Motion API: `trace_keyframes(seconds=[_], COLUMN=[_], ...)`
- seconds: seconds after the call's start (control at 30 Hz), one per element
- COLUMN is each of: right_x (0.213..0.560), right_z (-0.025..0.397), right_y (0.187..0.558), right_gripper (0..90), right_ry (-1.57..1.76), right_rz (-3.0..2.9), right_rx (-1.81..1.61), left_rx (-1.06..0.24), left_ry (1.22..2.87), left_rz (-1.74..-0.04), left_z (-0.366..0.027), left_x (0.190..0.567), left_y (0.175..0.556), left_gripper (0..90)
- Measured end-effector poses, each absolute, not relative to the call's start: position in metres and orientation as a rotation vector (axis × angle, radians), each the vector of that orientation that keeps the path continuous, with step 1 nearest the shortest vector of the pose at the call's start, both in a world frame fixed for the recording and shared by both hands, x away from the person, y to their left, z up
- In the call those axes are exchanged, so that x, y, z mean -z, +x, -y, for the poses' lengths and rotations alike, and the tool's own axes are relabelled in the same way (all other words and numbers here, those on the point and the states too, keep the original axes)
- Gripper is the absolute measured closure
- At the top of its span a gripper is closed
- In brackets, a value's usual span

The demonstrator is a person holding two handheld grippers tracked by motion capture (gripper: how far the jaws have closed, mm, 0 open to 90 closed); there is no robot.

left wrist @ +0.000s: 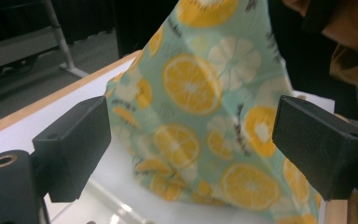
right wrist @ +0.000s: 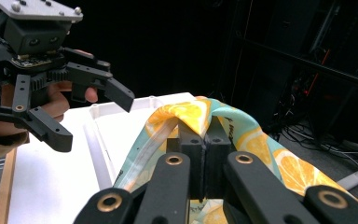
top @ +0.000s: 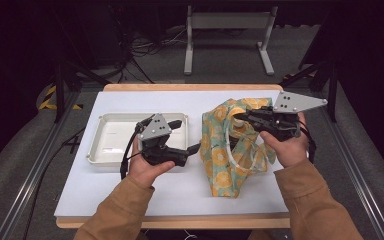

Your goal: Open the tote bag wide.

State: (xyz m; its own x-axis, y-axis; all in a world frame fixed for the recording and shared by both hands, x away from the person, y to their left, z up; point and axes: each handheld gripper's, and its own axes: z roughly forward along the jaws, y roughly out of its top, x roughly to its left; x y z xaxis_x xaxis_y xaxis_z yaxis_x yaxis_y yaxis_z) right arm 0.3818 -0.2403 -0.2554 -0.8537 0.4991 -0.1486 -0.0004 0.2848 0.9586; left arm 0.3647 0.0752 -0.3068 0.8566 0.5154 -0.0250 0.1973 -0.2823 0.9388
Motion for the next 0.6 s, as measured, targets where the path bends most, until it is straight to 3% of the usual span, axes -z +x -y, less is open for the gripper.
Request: trace_keyframes(seconds=[0.6], right_x=[0.258], right_z=[0.235], right_y=[0.384], right_gripper=[89.1], right_ry=[0.437], right_rz=[-2.141], right_rx=[-1.608], left_rx=[-0.279], left_ry=[1.855], left_rz=[-0.494], left_z=[-0.034], left_x=[0.297], left_y=[0.377], left_gripper=[12.1])
